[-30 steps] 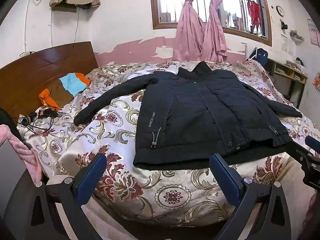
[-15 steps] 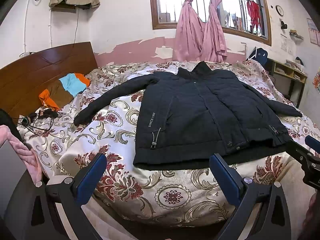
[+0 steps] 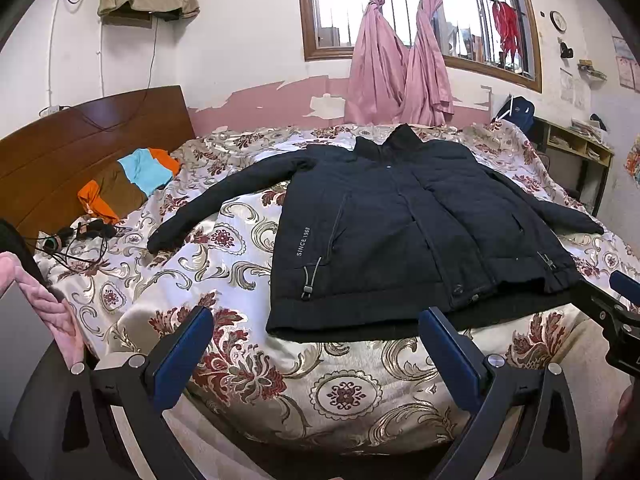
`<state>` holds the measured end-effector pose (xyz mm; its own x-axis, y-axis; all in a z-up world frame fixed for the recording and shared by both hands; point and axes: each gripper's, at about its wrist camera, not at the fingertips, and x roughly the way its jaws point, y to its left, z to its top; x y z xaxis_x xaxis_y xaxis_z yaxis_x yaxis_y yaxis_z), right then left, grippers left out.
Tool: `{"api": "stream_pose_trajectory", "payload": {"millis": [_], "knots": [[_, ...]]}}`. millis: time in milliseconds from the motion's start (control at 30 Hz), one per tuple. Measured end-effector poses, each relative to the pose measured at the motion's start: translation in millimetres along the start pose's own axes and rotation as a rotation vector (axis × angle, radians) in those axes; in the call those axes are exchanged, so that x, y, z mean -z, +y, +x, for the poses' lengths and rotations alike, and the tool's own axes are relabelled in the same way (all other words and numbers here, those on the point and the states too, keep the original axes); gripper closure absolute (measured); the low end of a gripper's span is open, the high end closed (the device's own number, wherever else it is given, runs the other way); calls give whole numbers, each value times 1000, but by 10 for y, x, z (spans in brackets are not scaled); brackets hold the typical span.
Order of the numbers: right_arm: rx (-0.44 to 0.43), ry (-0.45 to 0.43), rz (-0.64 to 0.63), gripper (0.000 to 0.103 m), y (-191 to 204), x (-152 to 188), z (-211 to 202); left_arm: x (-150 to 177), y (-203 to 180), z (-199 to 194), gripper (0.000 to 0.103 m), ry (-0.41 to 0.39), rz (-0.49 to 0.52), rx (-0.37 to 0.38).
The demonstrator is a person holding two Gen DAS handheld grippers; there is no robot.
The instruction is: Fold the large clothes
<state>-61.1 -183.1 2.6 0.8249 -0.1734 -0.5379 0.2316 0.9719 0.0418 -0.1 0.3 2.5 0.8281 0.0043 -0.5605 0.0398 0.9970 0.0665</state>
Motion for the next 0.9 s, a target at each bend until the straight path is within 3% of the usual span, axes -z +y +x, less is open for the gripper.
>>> {"api": "stream_pose_trajectory", "payload": {"millis": [900], "knots": [[6,6,1,1,-1,27,11,-38,-21,9,0,10,5,-3]]}}
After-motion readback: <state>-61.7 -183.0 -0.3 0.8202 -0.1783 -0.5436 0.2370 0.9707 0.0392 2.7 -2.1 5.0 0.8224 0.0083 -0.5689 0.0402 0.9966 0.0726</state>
